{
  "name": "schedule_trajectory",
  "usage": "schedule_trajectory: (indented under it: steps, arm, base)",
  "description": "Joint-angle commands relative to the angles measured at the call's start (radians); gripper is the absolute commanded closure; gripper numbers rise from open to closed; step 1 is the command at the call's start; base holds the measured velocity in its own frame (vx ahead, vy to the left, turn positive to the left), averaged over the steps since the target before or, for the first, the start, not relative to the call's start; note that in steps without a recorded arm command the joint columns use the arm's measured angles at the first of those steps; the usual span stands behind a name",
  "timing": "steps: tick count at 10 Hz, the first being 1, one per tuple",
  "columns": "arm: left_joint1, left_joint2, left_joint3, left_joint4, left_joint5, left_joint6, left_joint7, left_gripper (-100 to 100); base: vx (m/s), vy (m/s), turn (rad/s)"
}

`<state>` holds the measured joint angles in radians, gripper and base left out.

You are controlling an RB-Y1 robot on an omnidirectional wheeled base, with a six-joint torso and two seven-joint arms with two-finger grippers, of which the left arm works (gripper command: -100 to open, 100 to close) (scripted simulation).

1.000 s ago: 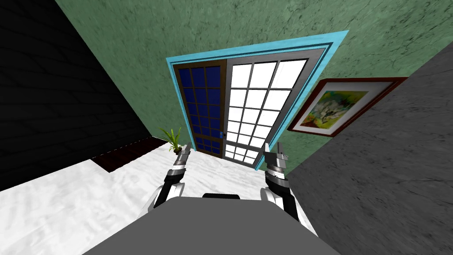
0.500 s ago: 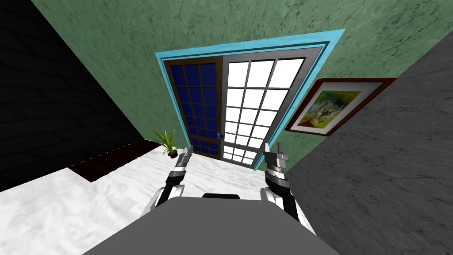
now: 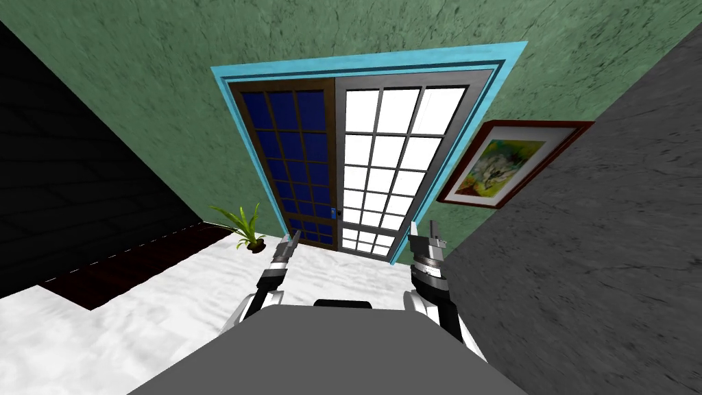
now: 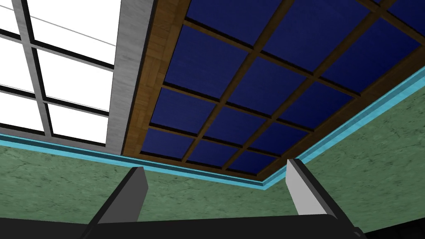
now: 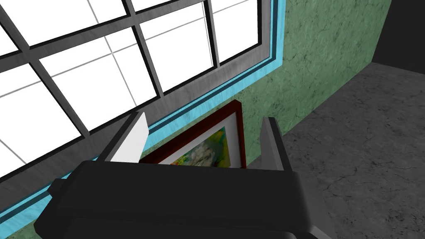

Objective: Pull the door open

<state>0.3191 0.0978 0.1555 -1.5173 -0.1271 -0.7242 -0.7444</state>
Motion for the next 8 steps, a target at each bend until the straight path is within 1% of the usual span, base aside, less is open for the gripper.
schedule_trajectory:
  steps: [1, 2, 4, 8]
  arm:
    - [-0.014, -0.002, 0.006, 0.050, -0.013, -0.008, -0.046, -100]
    - [-0.014, -0.002, 0.006, 0.054, -0.013, -0.008, -0.046, -100]
    - [-0.029, 0.001, 0.015, 0.116, -0.026, -0.020, -0.094, -100]
    - [-0.057, 0.005, 0.033, 0.234, -0.052, -0.044, -0.187, -100]
  base:
    - [0.117, -0.008, -0.105]
    - [0.065, -0.003, -0.027]
    - [0.068, -0.006, -0.097]
    - [0.103, 0.000, -0.104]
